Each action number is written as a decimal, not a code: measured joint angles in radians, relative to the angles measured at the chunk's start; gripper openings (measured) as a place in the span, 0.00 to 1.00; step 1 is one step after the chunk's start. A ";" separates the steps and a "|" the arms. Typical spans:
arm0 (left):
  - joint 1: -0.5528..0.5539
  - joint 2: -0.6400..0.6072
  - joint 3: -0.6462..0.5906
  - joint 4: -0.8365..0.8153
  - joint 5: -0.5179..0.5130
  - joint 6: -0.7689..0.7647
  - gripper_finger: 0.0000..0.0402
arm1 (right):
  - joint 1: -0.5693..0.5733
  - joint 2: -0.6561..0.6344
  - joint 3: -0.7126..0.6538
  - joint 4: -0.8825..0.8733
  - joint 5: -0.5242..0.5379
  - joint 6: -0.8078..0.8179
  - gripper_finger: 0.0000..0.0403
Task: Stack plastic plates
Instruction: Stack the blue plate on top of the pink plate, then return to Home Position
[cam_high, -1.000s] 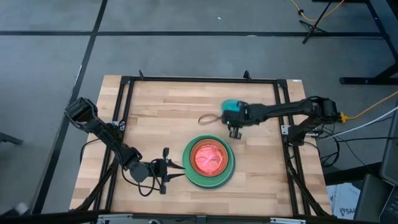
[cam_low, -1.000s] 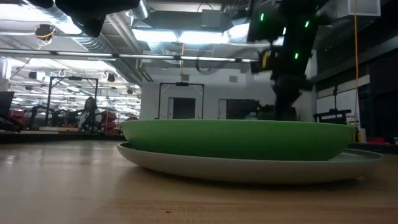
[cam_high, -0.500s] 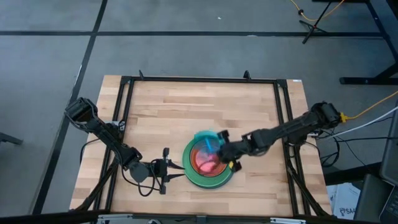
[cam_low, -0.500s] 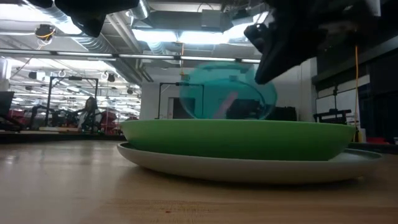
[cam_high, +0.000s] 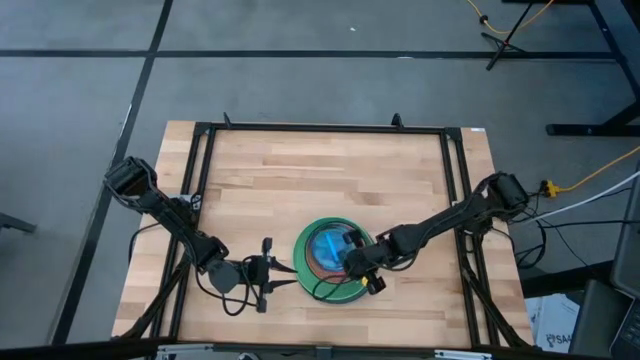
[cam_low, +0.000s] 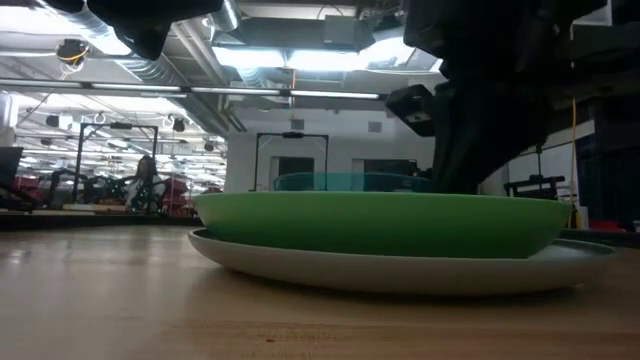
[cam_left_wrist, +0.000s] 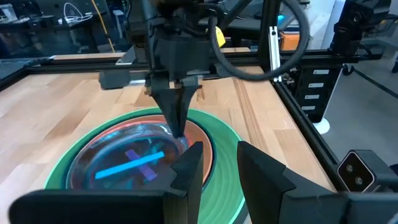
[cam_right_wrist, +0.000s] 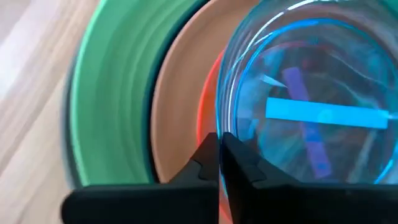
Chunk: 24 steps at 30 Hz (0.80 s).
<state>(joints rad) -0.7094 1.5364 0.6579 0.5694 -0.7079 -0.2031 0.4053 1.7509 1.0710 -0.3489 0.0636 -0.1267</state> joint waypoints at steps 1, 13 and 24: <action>0.000 0.000 0.000 0.000 0.000 0.000 0.23 | 0.000 0.004 0.000 -0.002 -0.014 0.002 0.01; 0.031 -0.111 0.000 -0.103 -0.001 0.011 0.23 | -0.011 -0.107 0.056 -0.132 -0.030 0.025 0.29; 0.291 -0.397 -0.062 -0.382 0.233 0.126 0.23 | -0.213 -0.395 -0.077 -0.090 -0.076 -0.053 0.31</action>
<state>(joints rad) -0.4182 1.1395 0.5963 0.1871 -0.4749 -0.0773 0.1922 1.3560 0.9941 -0.4385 -0.0120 -0.1799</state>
